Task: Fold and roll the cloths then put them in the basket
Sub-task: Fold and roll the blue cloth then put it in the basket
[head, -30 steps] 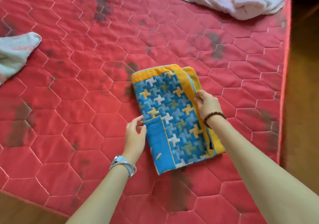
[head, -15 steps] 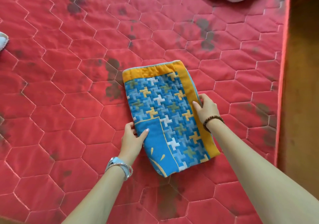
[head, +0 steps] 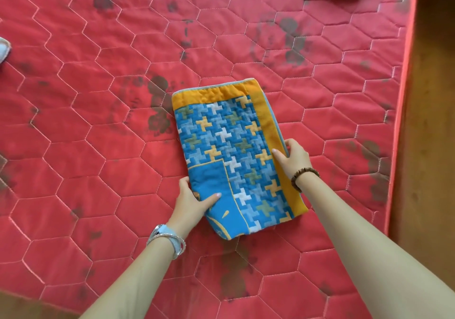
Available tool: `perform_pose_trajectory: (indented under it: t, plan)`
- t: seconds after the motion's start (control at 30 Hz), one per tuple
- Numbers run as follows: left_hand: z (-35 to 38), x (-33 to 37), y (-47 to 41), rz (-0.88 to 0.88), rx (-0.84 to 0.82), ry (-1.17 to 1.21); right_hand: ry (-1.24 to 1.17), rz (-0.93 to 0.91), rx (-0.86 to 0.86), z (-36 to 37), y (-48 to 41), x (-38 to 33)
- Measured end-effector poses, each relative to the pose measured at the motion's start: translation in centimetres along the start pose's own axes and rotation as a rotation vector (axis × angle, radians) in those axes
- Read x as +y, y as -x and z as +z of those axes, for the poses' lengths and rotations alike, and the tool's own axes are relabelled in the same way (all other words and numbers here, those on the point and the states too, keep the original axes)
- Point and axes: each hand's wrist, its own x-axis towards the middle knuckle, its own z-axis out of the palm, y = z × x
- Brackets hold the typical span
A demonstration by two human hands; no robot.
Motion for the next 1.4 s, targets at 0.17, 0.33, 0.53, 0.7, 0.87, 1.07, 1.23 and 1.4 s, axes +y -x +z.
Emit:
perform_pose_trajectory:
  t: [0.17, 0.33, 0.53, 0.7, 0.87, 1.07, 1.23, 1.4]
  plan:
    - [0.3, -1.7, 1.9, 0.006, -0.040, -0.053, -0.020, 0.026, 0.003, 0.1, 3.0, 2.9]
    - [-0.5, -3.2, 3.2, -0.010, -0.025, -0.032, -0.064, -0.003, -0.039, 1.2, 5.8, 4.6]
    - [-2.2, -5.6, 6.2, -0.056, -0.138, -0.032, -0.137, -0.022, -0.071, 2.6, 9.0, 5.9]
    - [-3.7, -7.5, 8.1, -0.050, -0.072, -0.074, -0.136, -0.052, -0.132, 3.5, 11.7, 6.6]
    - [-3.6, -7.2, 9.6, 0.016, 0.036, -0.198, 0.029, -0.062, -0.069, 3.9, 13.0, 6.5]
    - [-2.8, -4.2, 6.6, 0.418, 0.300, -0.460, -0.014, -0.220, 0.136, 3.8, 10.3, 3.2]
    - [-0.3, 1.4, 1.6, 0.623, 0.330, -0.764, 0.194, -0.430, 0.157, 5.0, 5.6, -1.1]
    - [1.3, 4.0, -3.5, 0.668, 0.373, -1.055, 0.417, -0.736, 0.052, 7.5, 1.8, -4.8]
